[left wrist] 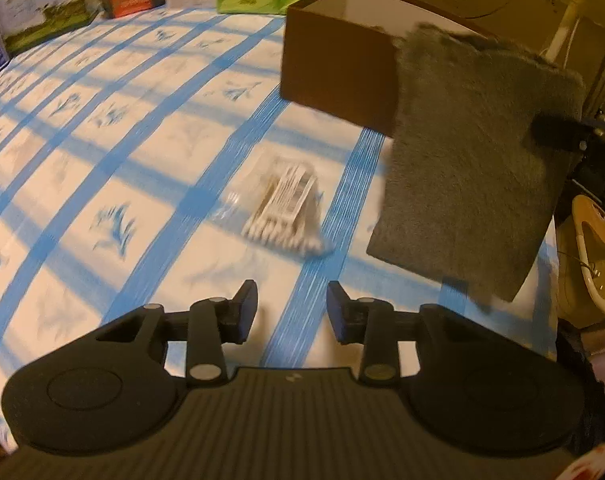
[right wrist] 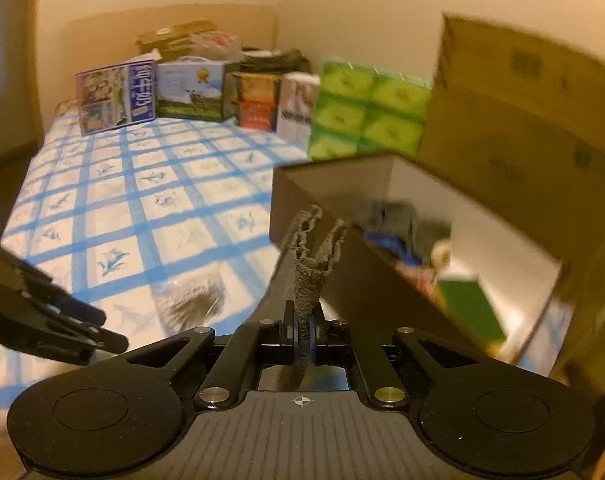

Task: Organize soft objects
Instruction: 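Grasp the cotton swab bag with the left tool while the right tool holds the grey cloth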

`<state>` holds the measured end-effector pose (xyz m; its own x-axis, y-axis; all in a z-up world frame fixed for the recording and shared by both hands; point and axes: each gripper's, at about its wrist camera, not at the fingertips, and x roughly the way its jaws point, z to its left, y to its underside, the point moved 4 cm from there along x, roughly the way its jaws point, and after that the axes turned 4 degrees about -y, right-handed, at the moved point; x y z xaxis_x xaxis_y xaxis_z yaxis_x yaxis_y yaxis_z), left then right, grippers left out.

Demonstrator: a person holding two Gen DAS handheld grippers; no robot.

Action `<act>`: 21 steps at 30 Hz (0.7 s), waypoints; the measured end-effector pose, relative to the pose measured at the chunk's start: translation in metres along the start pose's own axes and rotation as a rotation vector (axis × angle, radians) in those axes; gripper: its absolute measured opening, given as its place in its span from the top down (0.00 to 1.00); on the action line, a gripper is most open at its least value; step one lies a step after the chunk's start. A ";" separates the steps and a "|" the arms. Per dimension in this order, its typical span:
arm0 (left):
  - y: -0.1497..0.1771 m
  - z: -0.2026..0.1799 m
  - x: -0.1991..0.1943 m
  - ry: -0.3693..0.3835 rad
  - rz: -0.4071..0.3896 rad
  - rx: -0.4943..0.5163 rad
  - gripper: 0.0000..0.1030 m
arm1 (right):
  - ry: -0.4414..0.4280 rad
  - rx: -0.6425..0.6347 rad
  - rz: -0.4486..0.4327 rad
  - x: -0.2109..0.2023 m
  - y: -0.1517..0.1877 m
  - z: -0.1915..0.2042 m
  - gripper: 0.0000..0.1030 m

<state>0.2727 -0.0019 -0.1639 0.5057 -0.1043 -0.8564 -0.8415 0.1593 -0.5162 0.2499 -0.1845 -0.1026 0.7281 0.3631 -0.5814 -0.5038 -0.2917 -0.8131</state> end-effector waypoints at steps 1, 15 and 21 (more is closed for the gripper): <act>-0.004 -0.001 0.004 0.000 -0.001 0.007 0.66 | -0.003 -0.009 -0.010 0.002 -0.002 0.001 0.95; -0.048 -0.007 0.055 0.000 0.026 0.043 0.63 | -0.039 0.074 -0.068 0.035 -0.039 -0.014 0.96; -0.052 -0.006 0.069 -0.016 0.040 0.048 0.69 | -0.047 0.090 -0.071 0.037 -0.042 -0.018 0.96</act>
<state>0.3502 -0.0236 -0.1966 0.4752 -0.0812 -0.8761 -0.8510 0.2104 -0.4811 0.3061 -0.1743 -0.0898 0.7415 0.4221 -0.5216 -0.4932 -0.1842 -0.8502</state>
